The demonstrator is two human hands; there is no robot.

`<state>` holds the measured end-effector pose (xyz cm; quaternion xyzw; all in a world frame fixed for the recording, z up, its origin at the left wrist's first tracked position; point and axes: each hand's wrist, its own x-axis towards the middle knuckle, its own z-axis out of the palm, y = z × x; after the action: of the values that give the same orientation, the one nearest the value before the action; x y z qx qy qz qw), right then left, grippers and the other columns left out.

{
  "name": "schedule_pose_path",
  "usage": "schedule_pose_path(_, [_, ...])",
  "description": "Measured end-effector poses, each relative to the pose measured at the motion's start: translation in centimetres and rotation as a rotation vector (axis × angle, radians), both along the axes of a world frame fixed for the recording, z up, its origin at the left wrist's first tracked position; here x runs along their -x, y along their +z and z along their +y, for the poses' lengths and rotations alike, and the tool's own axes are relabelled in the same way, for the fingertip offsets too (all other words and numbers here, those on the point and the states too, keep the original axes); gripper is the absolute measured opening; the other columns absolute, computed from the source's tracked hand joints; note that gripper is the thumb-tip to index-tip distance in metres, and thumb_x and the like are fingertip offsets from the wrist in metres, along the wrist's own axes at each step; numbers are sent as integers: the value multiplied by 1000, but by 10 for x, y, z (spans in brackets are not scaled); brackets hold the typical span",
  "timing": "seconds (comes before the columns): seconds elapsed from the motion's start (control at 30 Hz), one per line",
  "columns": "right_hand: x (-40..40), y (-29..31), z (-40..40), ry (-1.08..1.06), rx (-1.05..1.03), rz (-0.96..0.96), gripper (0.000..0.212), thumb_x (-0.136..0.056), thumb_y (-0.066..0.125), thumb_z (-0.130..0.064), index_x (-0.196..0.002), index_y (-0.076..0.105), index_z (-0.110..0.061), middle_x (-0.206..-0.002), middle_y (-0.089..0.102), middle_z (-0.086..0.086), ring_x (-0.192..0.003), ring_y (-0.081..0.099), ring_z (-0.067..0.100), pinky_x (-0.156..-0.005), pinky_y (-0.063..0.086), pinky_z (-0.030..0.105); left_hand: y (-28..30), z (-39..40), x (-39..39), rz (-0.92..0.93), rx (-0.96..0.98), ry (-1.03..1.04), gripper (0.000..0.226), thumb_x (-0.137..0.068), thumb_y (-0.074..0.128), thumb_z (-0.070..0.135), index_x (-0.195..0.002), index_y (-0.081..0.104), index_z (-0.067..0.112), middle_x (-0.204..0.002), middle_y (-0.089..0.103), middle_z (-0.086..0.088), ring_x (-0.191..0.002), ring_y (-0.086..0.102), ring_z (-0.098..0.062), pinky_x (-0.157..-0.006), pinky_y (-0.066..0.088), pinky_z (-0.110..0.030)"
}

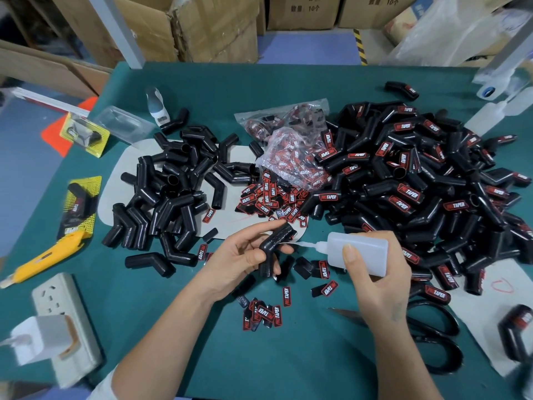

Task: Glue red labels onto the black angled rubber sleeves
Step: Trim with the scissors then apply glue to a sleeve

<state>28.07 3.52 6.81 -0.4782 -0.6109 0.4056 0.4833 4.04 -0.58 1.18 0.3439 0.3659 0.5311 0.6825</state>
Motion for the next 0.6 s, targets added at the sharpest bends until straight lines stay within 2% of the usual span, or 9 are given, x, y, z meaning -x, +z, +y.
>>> schedule_pose_path(0.43, [0, 2, -1, 27, -11, 3, 12, -88, 65, -45, -94, 61, -55, -90, 69, -22, -74, 65, -2, -57, 45, 7, 2, 0, -1, 6, 3, -3, 71, -81, 86, 45, -143, 64, 22, -116, 75, -16, -77, 71, -23, -80, 58, -31])
schedule_pose_path(0.6, [-2, 0, 2, -17, -11, 10, 10, -89, 65, -47, -94, 60, -54, -90, 68, -23, -76, 64, -2, -61, 46, 8, 3, 1, -1, 42, -10, 2, 72, -79, 86, 49, -143, 64, 24, -115, 75, -14, -76, 70, -22, -79, 58, -32])
